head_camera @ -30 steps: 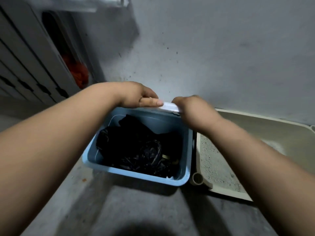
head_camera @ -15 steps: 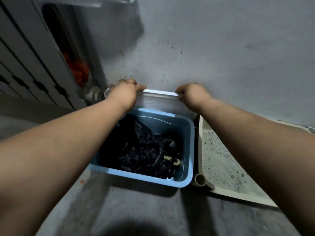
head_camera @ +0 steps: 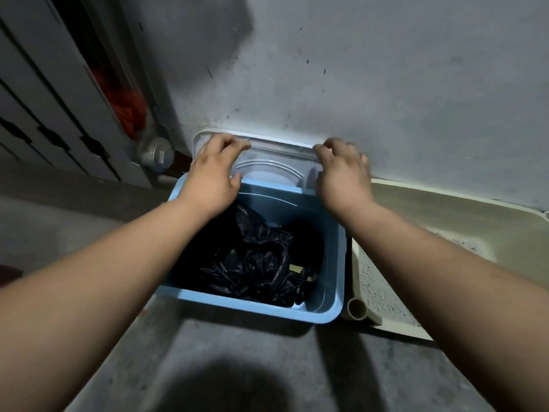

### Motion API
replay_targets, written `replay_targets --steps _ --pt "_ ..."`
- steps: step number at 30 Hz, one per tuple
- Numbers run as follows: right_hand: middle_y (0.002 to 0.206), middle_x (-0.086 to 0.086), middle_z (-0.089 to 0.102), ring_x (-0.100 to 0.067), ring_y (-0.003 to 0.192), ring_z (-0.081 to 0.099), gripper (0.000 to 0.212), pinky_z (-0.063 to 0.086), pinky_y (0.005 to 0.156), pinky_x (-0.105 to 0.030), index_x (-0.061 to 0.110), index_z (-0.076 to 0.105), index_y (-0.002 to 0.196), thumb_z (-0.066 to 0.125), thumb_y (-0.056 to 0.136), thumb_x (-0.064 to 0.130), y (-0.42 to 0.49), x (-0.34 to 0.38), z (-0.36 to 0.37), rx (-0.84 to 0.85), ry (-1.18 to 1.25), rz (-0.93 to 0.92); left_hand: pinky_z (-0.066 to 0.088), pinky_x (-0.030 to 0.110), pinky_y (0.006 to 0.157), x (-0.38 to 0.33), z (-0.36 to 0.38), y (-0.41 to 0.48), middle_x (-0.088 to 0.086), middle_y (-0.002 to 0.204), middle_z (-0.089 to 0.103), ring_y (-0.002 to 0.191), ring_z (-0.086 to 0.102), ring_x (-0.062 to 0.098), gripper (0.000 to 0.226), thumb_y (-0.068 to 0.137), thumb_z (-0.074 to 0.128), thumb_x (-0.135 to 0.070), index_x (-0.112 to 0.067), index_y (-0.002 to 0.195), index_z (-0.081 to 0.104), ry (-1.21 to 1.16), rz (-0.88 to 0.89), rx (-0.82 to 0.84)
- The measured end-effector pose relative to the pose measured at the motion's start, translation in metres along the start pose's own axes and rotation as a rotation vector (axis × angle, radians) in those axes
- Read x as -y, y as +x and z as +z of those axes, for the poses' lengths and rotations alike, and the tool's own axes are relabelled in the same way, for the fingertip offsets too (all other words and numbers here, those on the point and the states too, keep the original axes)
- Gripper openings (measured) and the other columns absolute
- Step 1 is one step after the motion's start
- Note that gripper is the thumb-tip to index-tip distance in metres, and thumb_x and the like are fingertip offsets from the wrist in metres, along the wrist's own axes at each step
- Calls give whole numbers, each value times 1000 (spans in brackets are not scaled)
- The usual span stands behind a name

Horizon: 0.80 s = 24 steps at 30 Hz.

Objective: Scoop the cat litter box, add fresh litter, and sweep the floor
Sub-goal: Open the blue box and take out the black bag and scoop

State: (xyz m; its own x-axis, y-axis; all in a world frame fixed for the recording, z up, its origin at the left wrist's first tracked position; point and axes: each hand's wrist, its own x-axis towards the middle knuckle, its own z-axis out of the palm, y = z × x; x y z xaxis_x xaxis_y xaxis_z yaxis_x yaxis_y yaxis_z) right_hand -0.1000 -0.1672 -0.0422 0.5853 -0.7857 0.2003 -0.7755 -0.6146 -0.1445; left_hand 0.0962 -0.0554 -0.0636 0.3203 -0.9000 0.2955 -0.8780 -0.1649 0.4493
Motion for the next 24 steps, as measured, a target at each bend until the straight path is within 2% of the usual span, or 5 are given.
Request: replay_targets --steps 4,9,14,19,24 --pt "120 -10 57 -32 113 52 39 42 95 -41 14 55 126 58 88 25 -35 30 17 119 139 -68 40 36 102 18 9 -42 13 119 51 113 52 31 46 76 71 -18 -12 119 56 -18 -179 164" --pt "137 -14 41 -34 124 45 85 41 101 -45 14 24 145 63 81 54 -64 60 51 546 179 108 29 43 113 32 27 -75 15 145 24 134 31 36 100 70 77 -45 -17 146 20 104 -520 571" --pt "127 -22 51 -37 114 53 78 47 90 -39 8 18 145 65 84 21 -79 71 79 792 285 317 41 43 102 37 38 -85 19 139 39 123 47 36 111 76 73 -33 -22 150 -10 190 -590 811" --pt "117 -16 64 -31 108 59 37 45 90 -26 6 57 124 48 89 3 -74 58 60 559 514 456 47 33 88 35 25 -81 13 121 61 109 57 32 45 85 53 -18 -18 130 48 113 -500 569" --pt "87 -11 62 -22 68 58 40 50 65 -30 11 54 125 40 90 -1 -68 41 33 312 974 813 41 33 82 11 4 -59 18 116 61 105 56 34 34 91 40 -8 -14 122 53 -164 -518 335"
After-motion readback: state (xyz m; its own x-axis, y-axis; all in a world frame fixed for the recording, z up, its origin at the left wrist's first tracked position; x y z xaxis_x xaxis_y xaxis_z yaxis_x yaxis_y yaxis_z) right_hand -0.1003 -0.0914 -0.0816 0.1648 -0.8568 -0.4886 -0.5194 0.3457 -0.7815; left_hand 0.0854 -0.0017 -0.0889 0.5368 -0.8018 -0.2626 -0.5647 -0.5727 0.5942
